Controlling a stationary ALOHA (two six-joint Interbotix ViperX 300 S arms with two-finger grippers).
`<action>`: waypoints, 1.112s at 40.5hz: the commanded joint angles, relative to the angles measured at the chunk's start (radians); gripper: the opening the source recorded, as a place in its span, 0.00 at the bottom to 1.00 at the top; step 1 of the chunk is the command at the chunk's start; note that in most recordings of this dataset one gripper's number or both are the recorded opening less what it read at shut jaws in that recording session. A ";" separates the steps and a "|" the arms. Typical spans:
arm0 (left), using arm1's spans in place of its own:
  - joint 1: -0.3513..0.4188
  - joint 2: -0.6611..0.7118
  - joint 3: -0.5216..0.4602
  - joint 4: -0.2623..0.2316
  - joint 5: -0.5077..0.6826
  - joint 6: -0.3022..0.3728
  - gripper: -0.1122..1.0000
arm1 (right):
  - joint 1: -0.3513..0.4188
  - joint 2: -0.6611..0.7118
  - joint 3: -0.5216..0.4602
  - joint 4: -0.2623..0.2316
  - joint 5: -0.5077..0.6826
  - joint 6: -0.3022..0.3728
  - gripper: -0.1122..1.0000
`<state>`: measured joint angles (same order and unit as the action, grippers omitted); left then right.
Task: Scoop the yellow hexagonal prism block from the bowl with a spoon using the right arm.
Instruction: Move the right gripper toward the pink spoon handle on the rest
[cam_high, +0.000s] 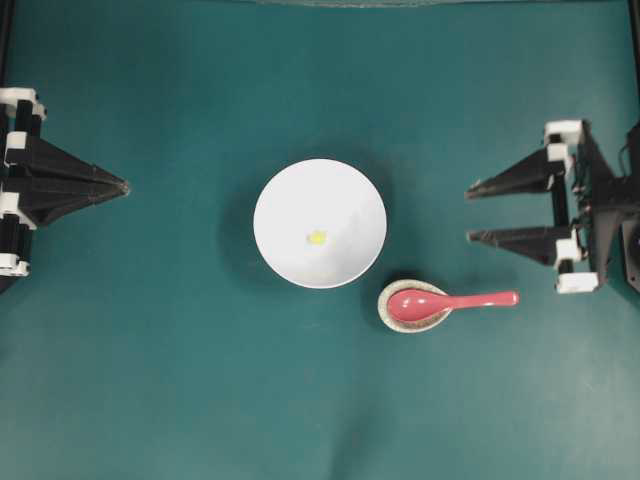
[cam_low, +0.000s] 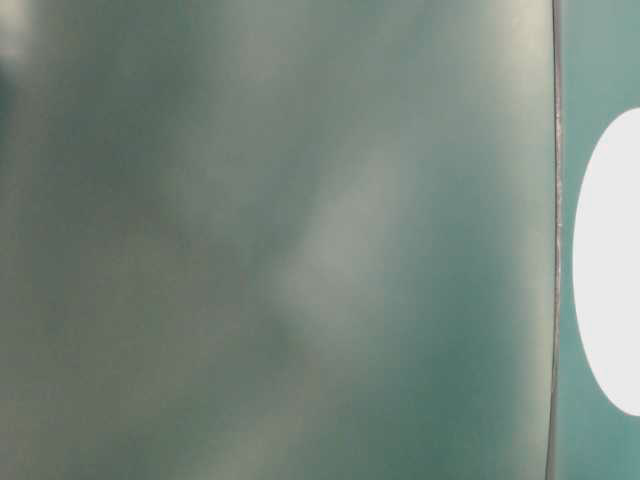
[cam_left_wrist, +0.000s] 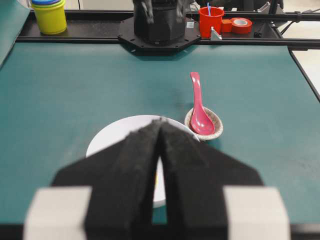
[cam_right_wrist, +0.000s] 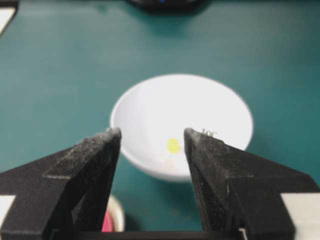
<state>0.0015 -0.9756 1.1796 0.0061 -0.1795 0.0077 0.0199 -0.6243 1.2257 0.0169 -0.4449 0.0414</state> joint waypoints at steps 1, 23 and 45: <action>0.003 0.003 -0.028 0.003 -0.006 0.003 0.10 | 0.021 0.038 0.011 0.003 -0.074 0.014 0.62; 0.002 0.005 -0.026 0.005 -0.012 0.005 0.10 | 0.179 0.422 0.155 0.115 -0.612 0.063 0.62; 0.043 0.011 -0.025 0.008 -0.014 0.005 0.10 | 0.370 0.746 0.133 0.299 -0.821 0.063 0.62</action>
<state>0.0383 -0.9741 1.1796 0.0107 -0.1810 0.0123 0.3774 0.1028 1.3668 0.3037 -1.2425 0.1058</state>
